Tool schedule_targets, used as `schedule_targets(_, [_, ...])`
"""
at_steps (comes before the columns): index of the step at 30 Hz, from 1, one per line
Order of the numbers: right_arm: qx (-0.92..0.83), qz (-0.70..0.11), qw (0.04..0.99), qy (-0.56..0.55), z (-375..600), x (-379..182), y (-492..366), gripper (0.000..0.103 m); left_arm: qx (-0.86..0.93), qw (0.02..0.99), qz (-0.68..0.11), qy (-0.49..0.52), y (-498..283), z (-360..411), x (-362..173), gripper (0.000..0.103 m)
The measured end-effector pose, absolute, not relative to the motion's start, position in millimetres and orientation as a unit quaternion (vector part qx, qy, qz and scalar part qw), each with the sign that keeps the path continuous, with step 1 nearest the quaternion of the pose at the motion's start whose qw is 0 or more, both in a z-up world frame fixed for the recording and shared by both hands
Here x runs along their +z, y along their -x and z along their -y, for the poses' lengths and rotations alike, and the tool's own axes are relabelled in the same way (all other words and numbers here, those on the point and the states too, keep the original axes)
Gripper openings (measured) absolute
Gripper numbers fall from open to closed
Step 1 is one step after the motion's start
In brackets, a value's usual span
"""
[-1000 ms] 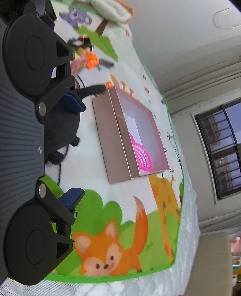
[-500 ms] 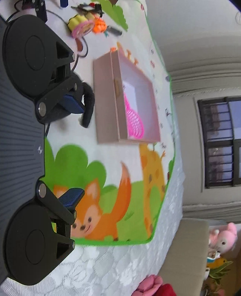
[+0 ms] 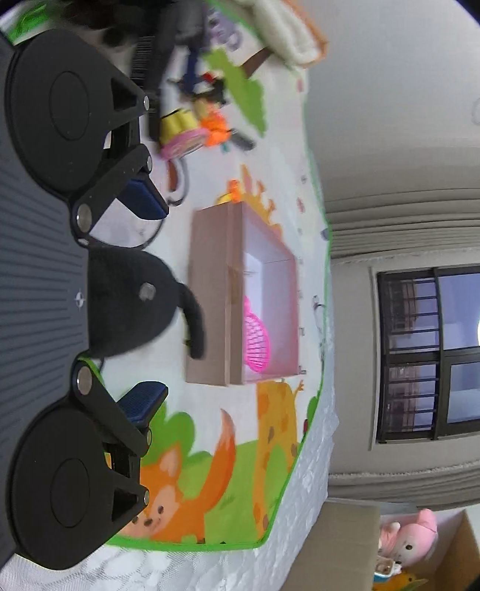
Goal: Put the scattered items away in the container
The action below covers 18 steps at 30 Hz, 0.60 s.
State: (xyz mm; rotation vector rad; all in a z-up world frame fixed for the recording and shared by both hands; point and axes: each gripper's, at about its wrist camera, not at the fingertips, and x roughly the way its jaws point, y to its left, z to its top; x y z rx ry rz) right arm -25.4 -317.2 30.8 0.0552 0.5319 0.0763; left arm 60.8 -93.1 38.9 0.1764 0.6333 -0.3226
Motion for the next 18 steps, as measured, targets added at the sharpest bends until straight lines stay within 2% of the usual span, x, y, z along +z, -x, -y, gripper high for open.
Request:
schedule_targets(7, [0.039, -0.264, 0.964, -0.016, 301.5, 14.5, 31.1, 0.095, -0.122, 0.942, -0.295, -0.102, -78.6, 91.1, 46.0, 0.103])
schedule_targets(18, [0.025, -0.276, 0.961, -0.011, 304.1, 7.1, 26.1, 0.095, -0.037, 0.942, -0.332, -0.04, -73.0, -0.5, 33.5, 0.103])
